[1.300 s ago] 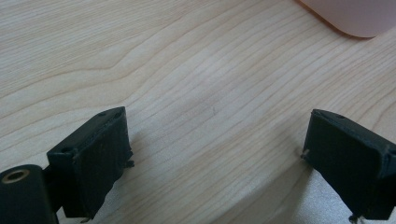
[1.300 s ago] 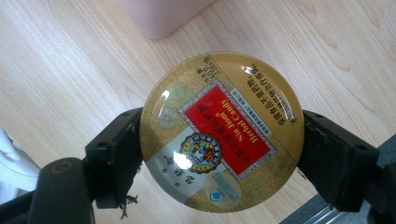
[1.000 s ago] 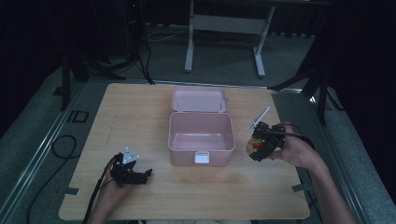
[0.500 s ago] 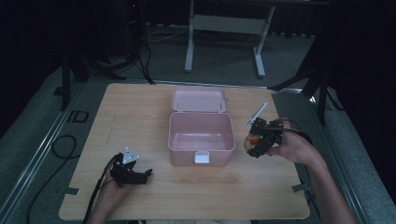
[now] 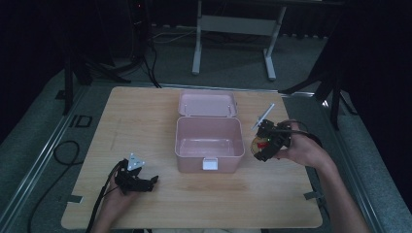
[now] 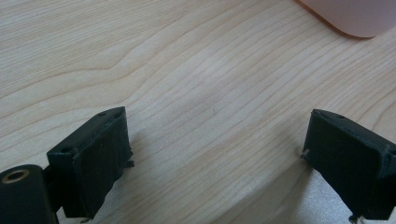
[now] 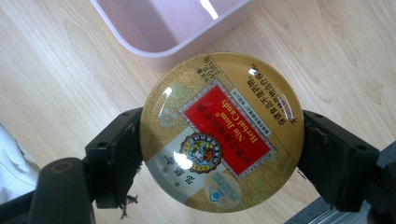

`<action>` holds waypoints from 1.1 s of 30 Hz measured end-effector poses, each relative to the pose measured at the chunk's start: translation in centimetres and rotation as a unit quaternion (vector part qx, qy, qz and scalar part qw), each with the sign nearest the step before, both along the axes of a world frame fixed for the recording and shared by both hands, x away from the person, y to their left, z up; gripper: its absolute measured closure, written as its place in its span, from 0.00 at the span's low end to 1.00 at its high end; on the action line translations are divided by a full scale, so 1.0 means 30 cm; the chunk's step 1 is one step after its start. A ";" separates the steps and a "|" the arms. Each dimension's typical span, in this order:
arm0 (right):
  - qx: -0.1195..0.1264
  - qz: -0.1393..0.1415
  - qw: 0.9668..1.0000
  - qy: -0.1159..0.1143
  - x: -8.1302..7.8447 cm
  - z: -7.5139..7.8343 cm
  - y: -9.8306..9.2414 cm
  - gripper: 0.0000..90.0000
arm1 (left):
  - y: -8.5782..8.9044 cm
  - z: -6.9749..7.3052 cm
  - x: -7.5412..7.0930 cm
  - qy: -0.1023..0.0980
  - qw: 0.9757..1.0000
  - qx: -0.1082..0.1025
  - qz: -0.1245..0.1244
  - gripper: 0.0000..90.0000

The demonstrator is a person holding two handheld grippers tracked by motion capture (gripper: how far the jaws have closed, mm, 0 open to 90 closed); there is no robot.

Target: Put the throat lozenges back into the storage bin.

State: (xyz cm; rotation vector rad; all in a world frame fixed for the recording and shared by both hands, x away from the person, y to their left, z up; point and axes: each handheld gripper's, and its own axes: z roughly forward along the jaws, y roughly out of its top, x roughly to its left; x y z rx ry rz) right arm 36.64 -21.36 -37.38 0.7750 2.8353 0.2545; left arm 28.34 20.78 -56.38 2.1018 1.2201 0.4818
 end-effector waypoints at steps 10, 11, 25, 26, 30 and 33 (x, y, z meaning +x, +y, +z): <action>0.002 0.006 1.000 -0.001 0.008 0.009 0.022 0.22 | 0.000 0.000 0.000 0.000 1.000 0.000 0.000 0.08; 0.001 0.008 1.000 -0.001 0.009 0.010 0.027 0.22 | 0.000 0.000 0.000 0.001 1.000 0.000 0.000 0.08; -0.001 0.014 1.000 -0.001 0.016 0.022 0.057 0.22 | 0.000 0.000 0.000 0.000 1.000 0.000 0.000 0.08; -0.001 0.016 1.000 -0.002 0.018 0.023 0.059 0.22 | 0.000 0.000 0.000 0.001 1.000 0.000 0.000 0.08; -0.001 0.017 1.000 -0.002 0.021 0.026 0.067 0.22 | 0.000 0.000 0.000 0.001 1.000 0.000 0.000 0.08; -0.001 0.018 1.000 0.000 0.024 0.025 0.079 0.22 | 0.000 0.000 0.000 0.001 1.000 0.000 0.000 0.08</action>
